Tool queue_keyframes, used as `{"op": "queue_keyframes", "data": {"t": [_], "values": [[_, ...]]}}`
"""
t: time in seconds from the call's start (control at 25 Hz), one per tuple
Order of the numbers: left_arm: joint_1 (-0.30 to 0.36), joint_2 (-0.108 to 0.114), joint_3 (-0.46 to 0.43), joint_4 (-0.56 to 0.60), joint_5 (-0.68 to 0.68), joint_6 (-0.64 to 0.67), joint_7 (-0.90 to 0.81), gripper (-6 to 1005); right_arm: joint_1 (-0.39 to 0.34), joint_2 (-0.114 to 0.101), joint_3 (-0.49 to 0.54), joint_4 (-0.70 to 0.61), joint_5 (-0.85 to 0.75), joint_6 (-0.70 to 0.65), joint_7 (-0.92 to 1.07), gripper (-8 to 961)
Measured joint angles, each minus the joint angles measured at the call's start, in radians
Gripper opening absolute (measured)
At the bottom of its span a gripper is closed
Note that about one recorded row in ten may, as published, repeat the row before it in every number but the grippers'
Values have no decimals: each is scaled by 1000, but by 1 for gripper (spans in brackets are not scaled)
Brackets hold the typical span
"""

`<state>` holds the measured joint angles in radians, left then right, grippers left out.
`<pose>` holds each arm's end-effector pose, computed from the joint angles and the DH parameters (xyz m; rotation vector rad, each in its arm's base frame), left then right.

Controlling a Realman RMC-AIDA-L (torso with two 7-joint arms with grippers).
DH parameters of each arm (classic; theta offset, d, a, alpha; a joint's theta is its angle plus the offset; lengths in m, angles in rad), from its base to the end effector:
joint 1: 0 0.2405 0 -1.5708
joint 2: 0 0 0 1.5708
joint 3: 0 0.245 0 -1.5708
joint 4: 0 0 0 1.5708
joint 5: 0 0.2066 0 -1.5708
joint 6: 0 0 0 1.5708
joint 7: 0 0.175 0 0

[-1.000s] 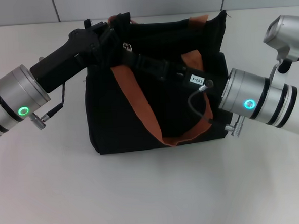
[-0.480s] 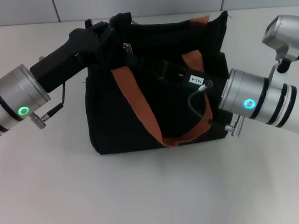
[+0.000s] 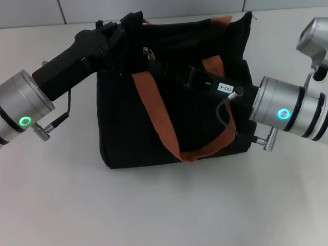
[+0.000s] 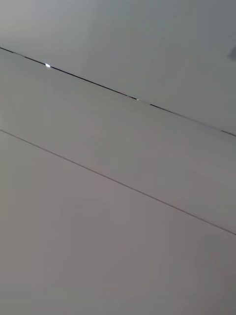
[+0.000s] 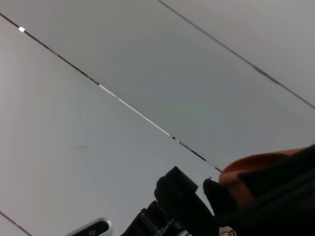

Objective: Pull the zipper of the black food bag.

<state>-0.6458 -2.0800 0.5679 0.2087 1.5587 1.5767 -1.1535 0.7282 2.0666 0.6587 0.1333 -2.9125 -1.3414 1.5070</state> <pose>-0.1855 0.3546 -0.0261 -2.3246 -0.6959 -1.3994 0.1590 0.3445 -0.0981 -2.3869 1.4470 1.3885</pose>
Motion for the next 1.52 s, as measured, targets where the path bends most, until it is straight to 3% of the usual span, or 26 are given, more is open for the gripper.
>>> {"op": "queue_keyframes", "data": {"t": [0.52,0.68,1.52], "values": [[4,0,-2,8,-1,8,0,31,-14,-3,40,-55,5,-72,31,-3],[8,0,-2,8,-1,8,0,31,-13,-14,49,-70,6,-106,65,-3],[15,3,-5,11,-20,-2,6,32,-33,-29,53,-120,40,-119,89,-3]]}}
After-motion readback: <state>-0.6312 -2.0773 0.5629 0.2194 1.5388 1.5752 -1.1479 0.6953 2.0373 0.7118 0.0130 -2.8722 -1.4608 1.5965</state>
